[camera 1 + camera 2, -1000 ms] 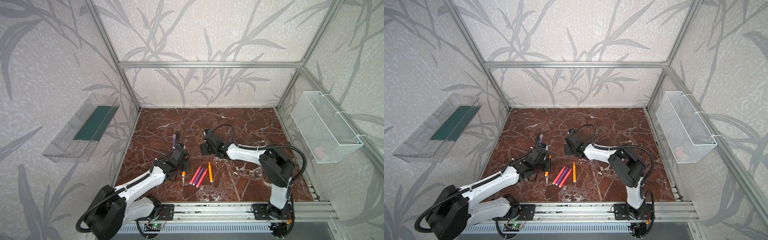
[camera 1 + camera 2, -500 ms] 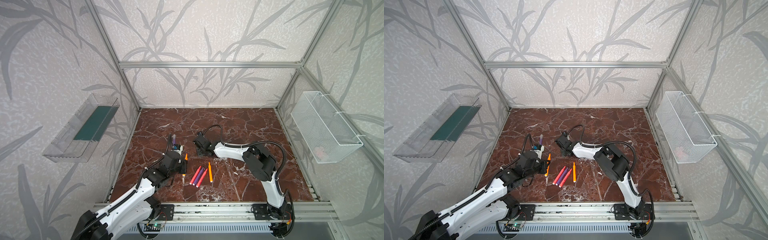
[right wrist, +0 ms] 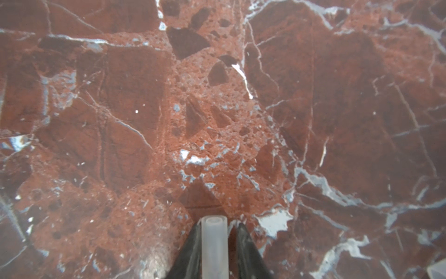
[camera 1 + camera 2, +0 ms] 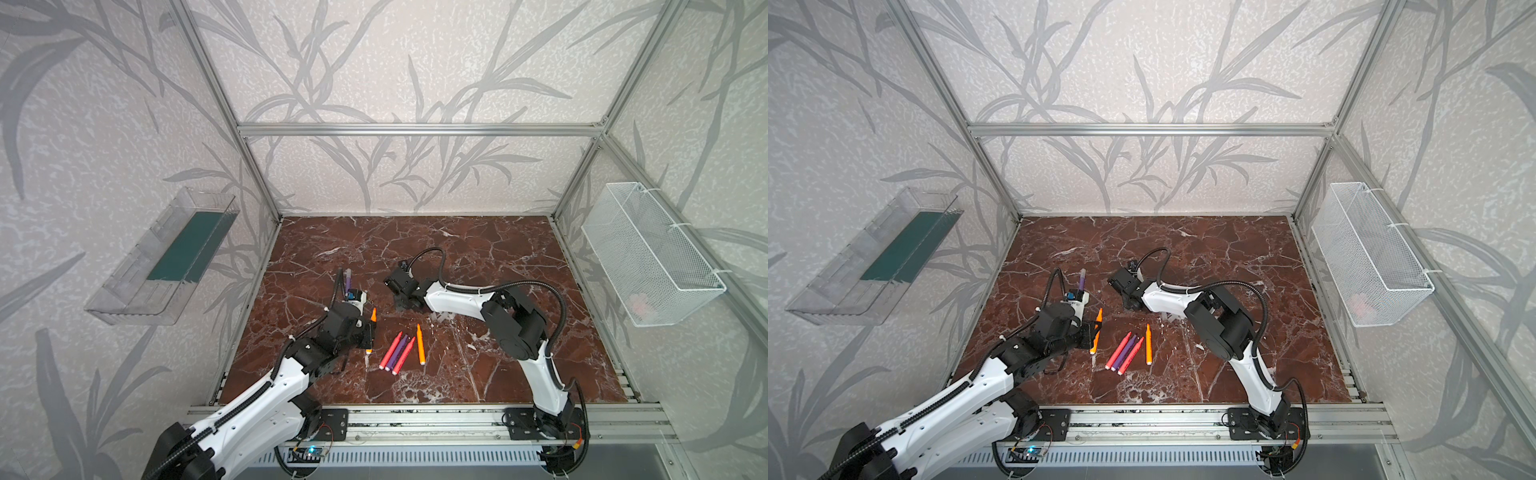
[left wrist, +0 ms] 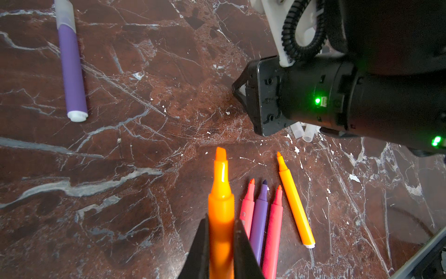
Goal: Insert pens into pen caps
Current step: Pick up the pen cap from the center of the table.
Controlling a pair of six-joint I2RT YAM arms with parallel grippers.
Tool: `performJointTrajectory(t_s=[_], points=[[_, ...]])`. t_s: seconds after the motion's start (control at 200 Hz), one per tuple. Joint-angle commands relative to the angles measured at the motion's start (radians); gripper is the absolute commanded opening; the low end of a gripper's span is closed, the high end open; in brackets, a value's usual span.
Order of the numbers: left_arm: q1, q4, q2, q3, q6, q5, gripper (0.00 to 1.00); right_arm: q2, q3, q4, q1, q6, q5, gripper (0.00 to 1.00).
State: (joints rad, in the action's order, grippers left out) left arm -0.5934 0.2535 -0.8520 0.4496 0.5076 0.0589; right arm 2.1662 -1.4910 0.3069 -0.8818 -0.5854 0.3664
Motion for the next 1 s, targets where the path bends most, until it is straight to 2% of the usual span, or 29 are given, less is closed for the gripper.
performJointTrajectory(t_s=[0.0,0.2,0.365,0.5,0.67,0.81,0.999], points=[[0.004,-0.005,0.013,-0.006,-0.010,0.004,0.00,-0.024,0.045,0.024,0.003,-0.044,-0.010,0.26],[0.005,-0.008,0.019,-0.011,-0.006,0.012,0.00,-0.003,0.027,0.029,0.007,-0.075,-0.029,0.22],[0.005,-0.025,0.016,-0.014,-0.006,0.040,0.00,0.004,0.035,0.009,0.031,-0.102,-0.069,0.08],[0.005,-0.040,0.015,-0.019,-0.007,0.055,0.00,-0.045,0.110,-0.067,0.062,-0.142,-0.117,0.02],[-0.001,-0.092,0.007,-0.013,-0.017,0.137,0.00,-0.178,0.209,-0.134,0.087,-0.167,-0.134,0.00],[-0.030,-0.148,-0.003,0.008,-0.016,0.143,0.00,-0.341,0.295,-0.208,0.117,-0.180,-0.191,0.00],[-0.050,-0.218,-0.085,0.148,-0.058,0.161,0.00,-0.621,0.408,-0.228,0.142,-0.170,-0.167,0.00]])
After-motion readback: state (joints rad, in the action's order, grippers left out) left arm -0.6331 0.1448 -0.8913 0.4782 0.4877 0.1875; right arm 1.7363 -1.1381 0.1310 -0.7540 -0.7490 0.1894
